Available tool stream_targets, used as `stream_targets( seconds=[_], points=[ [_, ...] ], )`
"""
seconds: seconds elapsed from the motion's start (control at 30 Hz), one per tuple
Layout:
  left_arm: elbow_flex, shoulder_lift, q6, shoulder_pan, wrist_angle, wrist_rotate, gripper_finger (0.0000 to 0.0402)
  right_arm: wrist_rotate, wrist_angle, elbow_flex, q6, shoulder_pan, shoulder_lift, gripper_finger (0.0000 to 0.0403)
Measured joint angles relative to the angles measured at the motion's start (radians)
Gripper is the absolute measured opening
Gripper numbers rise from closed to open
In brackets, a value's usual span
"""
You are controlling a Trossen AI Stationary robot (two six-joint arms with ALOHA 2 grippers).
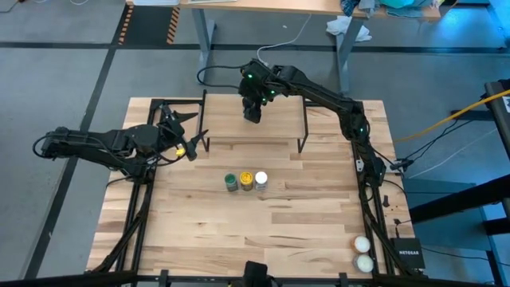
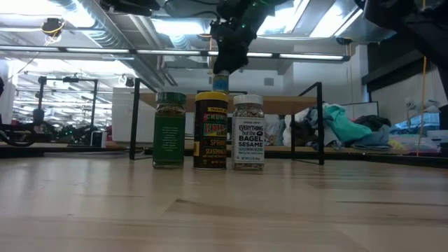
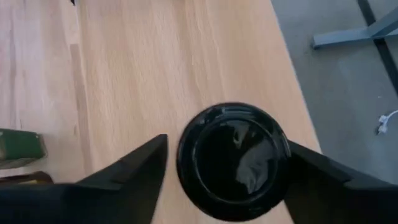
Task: Shelf spices
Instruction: Remove the black seasoning bottle from the shelf
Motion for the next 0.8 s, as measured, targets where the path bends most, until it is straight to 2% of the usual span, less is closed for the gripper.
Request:
stream_targets(
  seconds=[0.13,0.5,0.8],
  points=[
    [0.0,0.0,0.003,0.0,0.0,0.0,0.0294,-0.014,-0.003,0.0,0.001,0.004,0.0,0.0206],
    [0.0,0.0,0.026,0.0,0.0,0.0,0.0294,-0.013,0.008,0.01,0.004,0.071,-0.01,0.0206],
    [0.0,0.0,0.045,0.002,0.003,0.0,0.0294,0.042,0.013,0.01,0.013,0.171,-0.116,0.0206]
  ],
)
